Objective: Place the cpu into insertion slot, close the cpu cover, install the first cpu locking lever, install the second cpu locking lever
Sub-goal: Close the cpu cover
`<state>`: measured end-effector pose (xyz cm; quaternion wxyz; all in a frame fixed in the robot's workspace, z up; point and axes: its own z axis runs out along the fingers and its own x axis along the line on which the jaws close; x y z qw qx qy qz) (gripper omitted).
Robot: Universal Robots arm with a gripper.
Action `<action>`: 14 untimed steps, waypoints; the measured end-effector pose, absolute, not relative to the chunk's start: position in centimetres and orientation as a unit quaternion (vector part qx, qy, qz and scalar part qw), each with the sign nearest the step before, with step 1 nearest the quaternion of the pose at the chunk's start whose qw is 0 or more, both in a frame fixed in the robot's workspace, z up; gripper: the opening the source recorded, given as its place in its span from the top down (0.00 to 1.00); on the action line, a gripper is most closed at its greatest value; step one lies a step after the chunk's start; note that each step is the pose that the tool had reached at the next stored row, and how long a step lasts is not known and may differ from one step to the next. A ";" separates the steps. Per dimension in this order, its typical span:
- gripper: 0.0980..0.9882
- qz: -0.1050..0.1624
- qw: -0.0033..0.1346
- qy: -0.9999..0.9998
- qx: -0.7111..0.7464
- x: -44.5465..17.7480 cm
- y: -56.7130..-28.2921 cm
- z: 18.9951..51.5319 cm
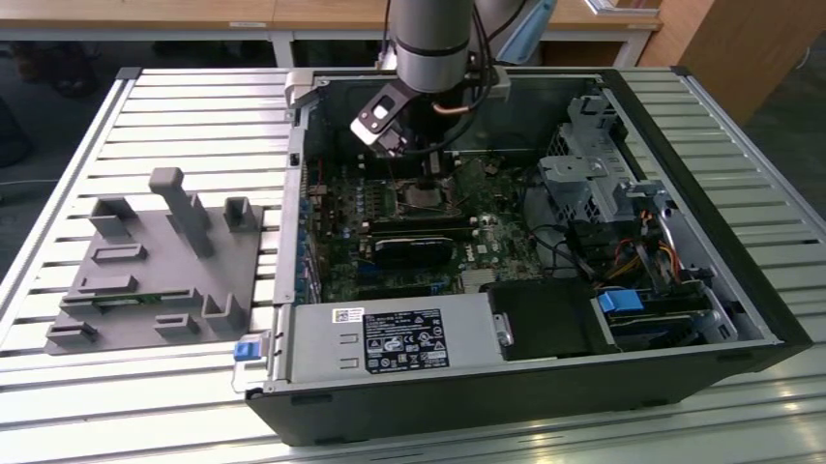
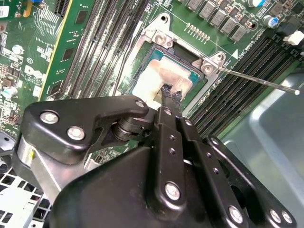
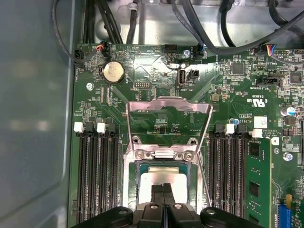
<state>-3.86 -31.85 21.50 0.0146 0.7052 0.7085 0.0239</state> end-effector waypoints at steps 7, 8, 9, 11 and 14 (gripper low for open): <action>0.99 0.024 0.015 0.708 0.705 -3.9 -31.8 22.2; 0.99 0.024 0.015 0.708 0.705 -3.9 -31.8 22.3; 0.99 0.024 0.015 0.708 0.705 -3.9 -31.8 22.4; 0.99 0.024 0.015 0.708 0.705 -3.9 -31.8 22.6; 0.99 0.024 0.015 0.708 0.705 -3.9 -31.8 23.1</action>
